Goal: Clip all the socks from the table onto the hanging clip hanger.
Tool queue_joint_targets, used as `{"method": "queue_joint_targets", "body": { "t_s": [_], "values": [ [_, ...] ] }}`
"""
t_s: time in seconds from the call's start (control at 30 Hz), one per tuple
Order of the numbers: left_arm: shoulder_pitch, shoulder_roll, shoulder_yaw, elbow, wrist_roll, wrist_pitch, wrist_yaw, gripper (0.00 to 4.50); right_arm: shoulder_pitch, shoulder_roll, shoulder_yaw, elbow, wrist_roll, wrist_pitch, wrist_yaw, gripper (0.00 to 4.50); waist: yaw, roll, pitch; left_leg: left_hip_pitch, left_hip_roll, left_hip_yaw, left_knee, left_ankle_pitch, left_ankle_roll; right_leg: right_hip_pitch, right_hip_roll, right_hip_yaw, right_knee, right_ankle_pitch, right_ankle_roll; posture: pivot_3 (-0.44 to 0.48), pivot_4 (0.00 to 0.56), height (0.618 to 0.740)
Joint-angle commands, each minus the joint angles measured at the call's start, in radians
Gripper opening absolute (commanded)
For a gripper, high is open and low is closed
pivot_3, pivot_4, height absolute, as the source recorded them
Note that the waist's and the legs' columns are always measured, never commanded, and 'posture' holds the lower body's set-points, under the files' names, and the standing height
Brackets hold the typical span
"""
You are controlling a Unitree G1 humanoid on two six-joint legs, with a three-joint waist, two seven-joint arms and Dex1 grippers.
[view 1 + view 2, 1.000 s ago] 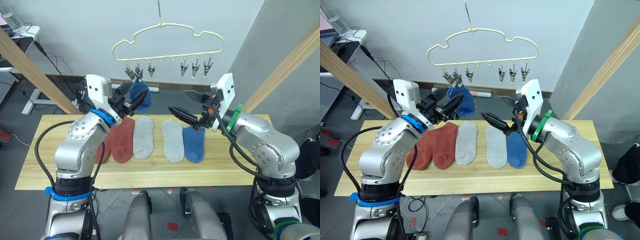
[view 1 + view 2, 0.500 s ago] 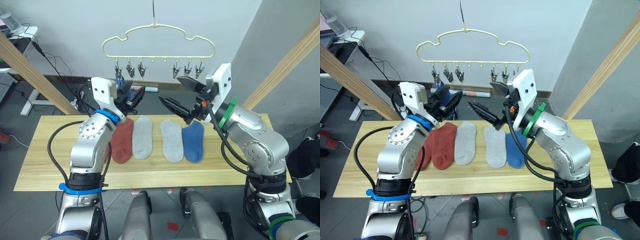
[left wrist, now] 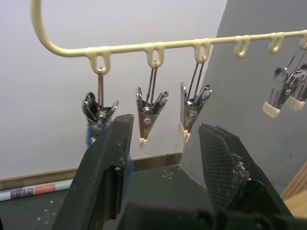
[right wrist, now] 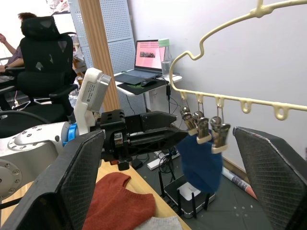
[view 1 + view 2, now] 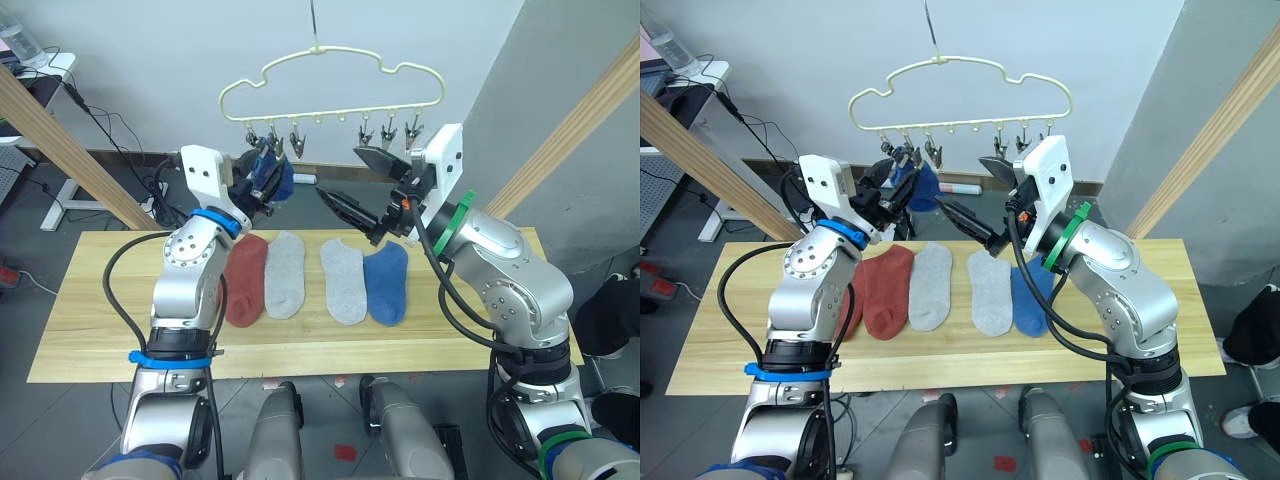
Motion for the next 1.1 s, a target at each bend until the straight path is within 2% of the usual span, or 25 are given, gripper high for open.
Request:
{"method": "queue_joint_targets", "body": {
  "t_s": [0.03,0.6,1.1],
  "values": [
    [-0.03,-0.01,0.013,0.013,0.005,-0.044,0.001,2.35,-0.015,-0.005,-0.005,-0.03,0.003,-0.016,0.002,4.5,0.0,0.0,0.0,0.0,0.0,0.0,0.0,0.0,0.0,0.0,0.0,0.0,0.0,0.0,0.0,-0.067,0.328,0.74],
    [-0.038,-0.023,0.027,0.035,0.013,-0.067,0.033,2.35,-0.027,-0.007,-0.006,-0.038,0.012,-0.011,0.001,4.5,-0.001,0.0,0.0,0.0,0.0,0.0,0.0,0.0,0.0,0.0,0.0,0.0,0.0,0.0,0.0,-0.068,0.317,0.74],
    [-0.107,-0.038,0.024,0.163,0.021,-0.129,0.019,2.35,-0.042,-0.008,-0.008,-0.041,0.019,0.007,-0.005,4.5,-0.001,0.0,0.0,0.0,0.0,0.0,0.001,0.0,0.0,0.0,0.0,0.0,0.0,0.0,0.0,-0.085,0.325,0.74]
  ]
}}
